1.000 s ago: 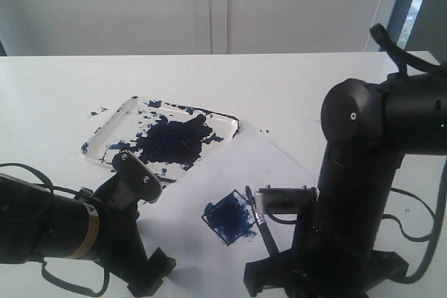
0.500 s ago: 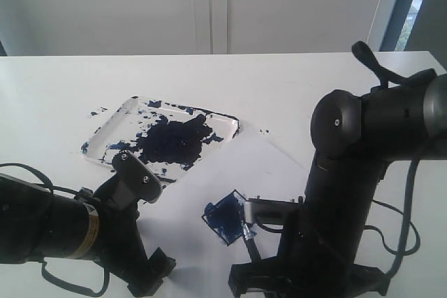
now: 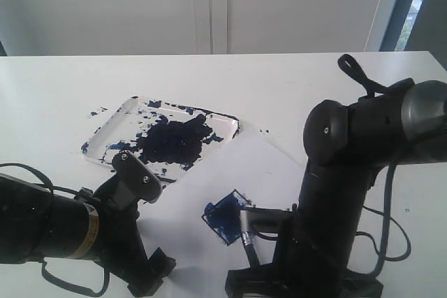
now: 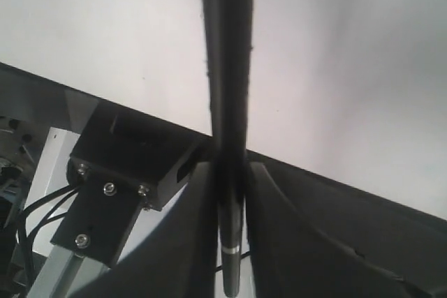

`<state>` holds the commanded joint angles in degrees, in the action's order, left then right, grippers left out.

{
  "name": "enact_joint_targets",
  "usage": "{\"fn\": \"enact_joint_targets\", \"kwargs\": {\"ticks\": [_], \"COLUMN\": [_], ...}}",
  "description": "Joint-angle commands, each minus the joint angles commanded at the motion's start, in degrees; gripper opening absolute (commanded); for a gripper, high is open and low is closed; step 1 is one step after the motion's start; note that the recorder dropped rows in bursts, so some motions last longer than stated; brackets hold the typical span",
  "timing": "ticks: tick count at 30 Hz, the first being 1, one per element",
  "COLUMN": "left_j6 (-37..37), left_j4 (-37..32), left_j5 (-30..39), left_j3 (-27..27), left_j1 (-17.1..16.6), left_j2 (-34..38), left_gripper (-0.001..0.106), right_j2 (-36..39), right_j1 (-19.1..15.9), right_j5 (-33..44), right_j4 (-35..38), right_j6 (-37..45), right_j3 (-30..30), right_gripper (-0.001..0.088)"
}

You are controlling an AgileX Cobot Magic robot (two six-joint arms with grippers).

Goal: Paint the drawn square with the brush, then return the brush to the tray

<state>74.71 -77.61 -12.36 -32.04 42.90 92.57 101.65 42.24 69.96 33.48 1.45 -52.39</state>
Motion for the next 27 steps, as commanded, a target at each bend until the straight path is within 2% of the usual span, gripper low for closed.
{"fn": "enact_joint_targets", "kwargs": {"ticks": [8,22,27], "left_j6": [0.0,0.0,0.0], "left_j4": [0.0,-1.3,-1.3], "left_j5": [0.0,0.2,0.3], "left_j3": [0.0,1.0,1.0], "left_j1": [0.0,0.0,0.0], "left_j2": [0.0,0.0,0.0], "left_gripper": [0.105,0.105,0.105], "right_j2": [2.5,3.9,1.7], "right_j1": [0.0,0.0,0.0], "right_j5": [0.0,0.0,0.0], "right_j4": [0.0,-1.2,-3.4], "right_j6": [0.0,0.1,-0.1], "right_j3": [-4.8,-4.9,-4.8], "right_gripper": [0.0000,0.0000,0.0000]}}
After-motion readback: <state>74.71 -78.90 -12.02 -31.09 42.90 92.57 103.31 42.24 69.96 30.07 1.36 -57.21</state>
